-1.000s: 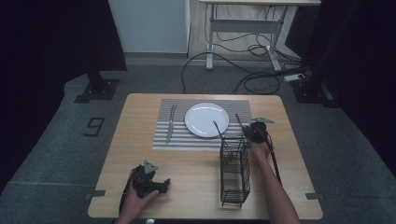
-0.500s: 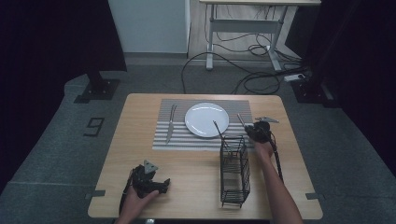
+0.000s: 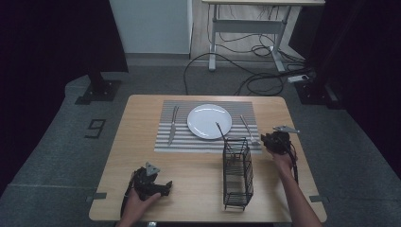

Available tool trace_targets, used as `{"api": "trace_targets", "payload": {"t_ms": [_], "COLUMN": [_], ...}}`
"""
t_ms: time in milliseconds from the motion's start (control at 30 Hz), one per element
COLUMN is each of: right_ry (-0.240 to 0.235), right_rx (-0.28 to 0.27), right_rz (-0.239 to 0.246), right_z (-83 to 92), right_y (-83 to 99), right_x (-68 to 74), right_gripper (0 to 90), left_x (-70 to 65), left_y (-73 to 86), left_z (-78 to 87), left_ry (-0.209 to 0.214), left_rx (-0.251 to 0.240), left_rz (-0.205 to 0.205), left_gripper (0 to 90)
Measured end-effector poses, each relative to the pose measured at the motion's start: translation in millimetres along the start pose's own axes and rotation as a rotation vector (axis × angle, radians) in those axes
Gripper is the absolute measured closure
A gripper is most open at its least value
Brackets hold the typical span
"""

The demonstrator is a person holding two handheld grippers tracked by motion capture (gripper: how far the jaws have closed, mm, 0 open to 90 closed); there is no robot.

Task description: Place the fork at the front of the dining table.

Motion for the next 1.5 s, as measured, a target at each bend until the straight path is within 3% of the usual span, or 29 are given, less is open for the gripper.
{"api": "trace_targets", "payload": {"t_ms": [167,367,800,1100,1300,1500], "right_ry": [-0.004,-0.022,-0.030,-0.036,-0.040,-0.063], "right_rx": [0.027,0.050,0.054,0.015,0.009,0.004], "right_rz": [0.033,0.072,0.114,0.075,0.064,0.079], "right_z": [3.5,-4.4,-26.1,-37.5,-38.3,-20.2], "right_y": [25.0,32.6,18.4,10.7,10.3,11.5], "right_x": [0.8,10.3,39.0,40.9,41.1,46.6], "right_gripper": [67.7,66.9,67.1,67.4,65.1,56.5], "left_x": [0.0,0.0,0.0,0.1,0.0,0.0], "left_y": [0.0,0.0,0.0,0.2,0.1,0.1], "left_z": [0.0,0.0,0.0,0.1,0.0,0.1], "left_ry": [0.000,0.000,0.000,0.000,-0.001,-0.001], "left_rx": [0.000,0.000,0.000,0.002,0.000,0.000], "left_rz": [0.000,0.000,0.000,-0.002,0.000,0.000], "left_gripper": [0.0,0.0,0.0,0.0,0.0,0.0]}}
Point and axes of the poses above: each handheld gripper's, and its own axes: z roughly backward along the jaws, y roughly out of its underside, x roughly to its left, the point moved 8 cm from there along -z, roughly forward along the jaws, and after that the axes turned 10 degrees about x, right-handed, at the moved point
